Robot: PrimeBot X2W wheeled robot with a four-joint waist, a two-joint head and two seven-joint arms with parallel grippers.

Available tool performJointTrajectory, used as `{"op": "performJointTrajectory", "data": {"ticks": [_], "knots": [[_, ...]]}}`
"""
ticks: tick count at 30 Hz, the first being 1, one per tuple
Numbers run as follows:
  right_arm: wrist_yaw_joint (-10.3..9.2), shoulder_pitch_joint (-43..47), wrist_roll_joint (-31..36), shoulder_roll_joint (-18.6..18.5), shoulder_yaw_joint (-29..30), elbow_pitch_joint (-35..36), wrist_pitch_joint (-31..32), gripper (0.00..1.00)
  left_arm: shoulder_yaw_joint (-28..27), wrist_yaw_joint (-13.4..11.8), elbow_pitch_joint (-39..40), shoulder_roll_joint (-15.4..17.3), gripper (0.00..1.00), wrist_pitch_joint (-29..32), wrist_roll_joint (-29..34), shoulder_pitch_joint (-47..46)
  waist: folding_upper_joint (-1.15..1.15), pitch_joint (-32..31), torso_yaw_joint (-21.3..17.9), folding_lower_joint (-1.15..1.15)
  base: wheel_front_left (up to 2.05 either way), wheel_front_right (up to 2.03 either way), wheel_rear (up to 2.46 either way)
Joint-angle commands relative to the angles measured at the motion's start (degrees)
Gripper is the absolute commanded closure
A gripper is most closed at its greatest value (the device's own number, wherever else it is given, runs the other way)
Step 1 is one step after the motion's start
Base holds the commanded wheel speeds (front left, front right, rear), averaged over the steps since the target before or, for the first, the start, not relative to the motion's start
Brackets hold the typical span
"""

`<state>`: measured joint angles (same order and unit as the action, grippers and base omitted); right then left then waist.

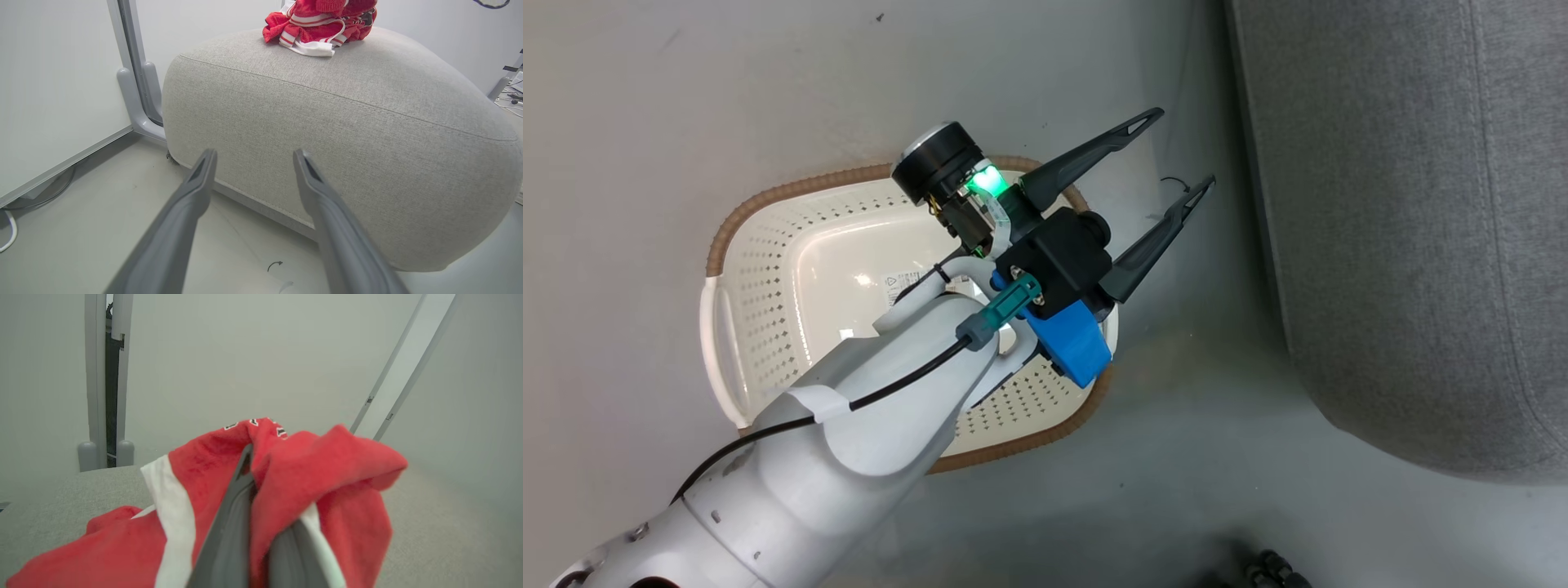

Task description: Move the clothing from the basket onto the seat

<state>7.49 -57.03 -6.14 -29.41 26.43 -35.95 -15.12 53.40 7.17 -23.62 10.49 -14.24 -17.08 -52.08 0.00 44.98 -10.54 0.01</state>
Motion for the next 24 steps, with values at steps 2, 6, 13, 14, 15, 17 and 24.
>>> {"op": "performJointTrajectory", "data": {"ticks": [2,6,13,14,15,17,24], "knots": [[0.01,1.2,0.8,1.2,0.8,-2.3,0.0,1.0,-0.2,-0.4,0.2,0.4,0.0,-0.2,-0.1,-1.2,0.0,0.0,0.4,-0.01,0.0,0.0,0.0],[0.01,1.4,1.3,1.8,0.9,-5.1,0.0,1.0,-0.3,-0.7,0.3,0.4,0.0,-0.3,-0.2,-1.3,0.0,-0.5,0.8,-0.01,0.0,0.0,0.0],[0.01,2.8,0.7,2.4,0.8,-4.9,0.0,0.0,-0.4,-1.1,-0.4,0.4,0.0,-0.6,-1.0,0.5,0.0,-4.2,0.4,-0.01,0.0,0.0,0.0],[0.01,3.6,0.7,2.6,0.8,-4.5,0.0,0.0,-0.5,-1.2,-0.5,0.3,0.0,-0.7,-1.1,1.0,0.0,-5.2,0.3,-0.01,0.0,0.0,0.0],[0.01,4.5,0.5,2.8,1.0,-3.9,0.0,0.0,-0.6,-1.3,-0.6,0.2,0.0,-0.8,-1.3,1.4,0.0,-6.1,0.3,-0.01,0.0,0.0,0.0],[0.01,5.6,0.5,2.9,1.1,-3.1,0.0,0.0,-0.7,-1.4,-0.6,0.0,0.0,-0.8,-1.6,1.8,0.0,-6.9,0.3,-0.01,0.0,0.0,0.0],[0.01,16.3,0.8,6.3,1.4,3.2,0.0,0.0,-2.2,-2.0,-0.5,-0.1,0.0,-1.0,-2.7,5.2,0.0,-12.9,-0.5,-0.01,0.0,0.0,0.0]]}}
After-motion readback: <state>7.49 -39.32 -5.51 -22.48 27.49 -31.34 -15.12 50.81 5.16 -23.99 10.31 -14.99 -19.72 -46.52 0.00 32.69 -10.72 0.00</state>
